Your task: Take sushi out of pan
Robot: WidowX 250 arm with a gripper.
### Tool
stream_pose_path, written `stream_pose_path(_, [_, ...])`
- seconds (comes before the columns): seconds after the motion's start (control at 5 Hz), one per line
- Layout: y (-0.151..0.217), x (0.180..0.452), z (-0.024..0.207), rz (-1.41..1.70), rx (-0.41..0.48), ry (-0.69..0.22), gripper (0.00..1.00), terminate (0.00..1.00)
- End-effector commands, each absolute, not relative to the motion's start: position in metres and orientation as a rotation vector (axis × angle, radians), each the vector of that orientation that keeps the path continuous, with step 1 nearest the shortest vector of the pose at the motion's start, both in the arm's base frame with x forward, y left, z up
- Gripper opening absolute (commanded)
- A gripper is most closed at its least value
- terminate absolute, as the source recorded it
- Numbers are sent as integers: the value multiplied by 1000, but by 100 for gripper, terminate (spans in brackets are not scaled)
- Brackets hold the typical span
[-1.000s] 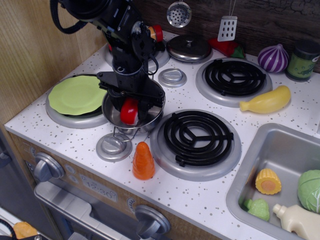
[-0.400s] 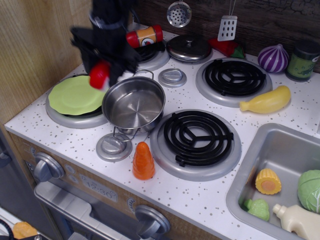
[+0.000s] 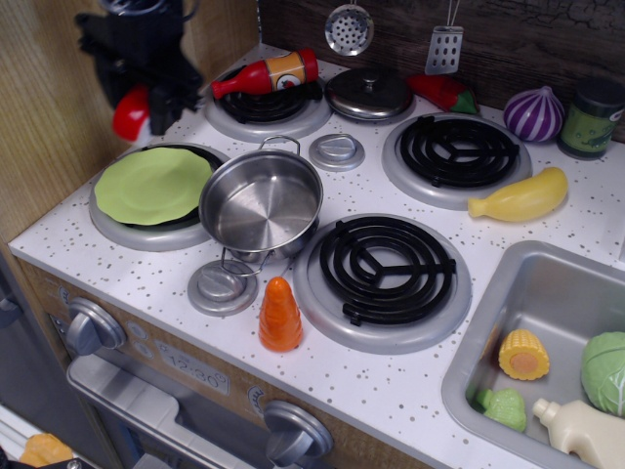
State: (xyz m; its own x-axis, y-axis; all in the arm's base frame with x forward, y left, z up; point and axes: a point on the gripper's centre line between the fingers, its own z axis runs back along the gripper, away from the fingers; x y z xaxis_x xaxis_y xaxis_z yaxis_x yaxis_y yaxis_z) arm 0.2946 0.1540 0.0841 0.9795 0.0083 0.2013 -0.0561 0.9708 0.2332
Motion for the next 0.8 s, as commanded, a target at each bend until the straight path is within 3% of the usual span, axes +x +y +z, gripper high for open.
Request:
stream_pose_path(0.0, [158, 292, 75, -2, 208, -236, 0, 0])
stream_pose_path(0.2, [157, 289, 76, -2, 186, -240, 100, 0])
stream_pose_path(0.4, [157, 289, 76, -2, 186, -240, 100, 0])
stream_pose_path(0.6, [157, 289, 76, -2, 186, -240, 100, 100])
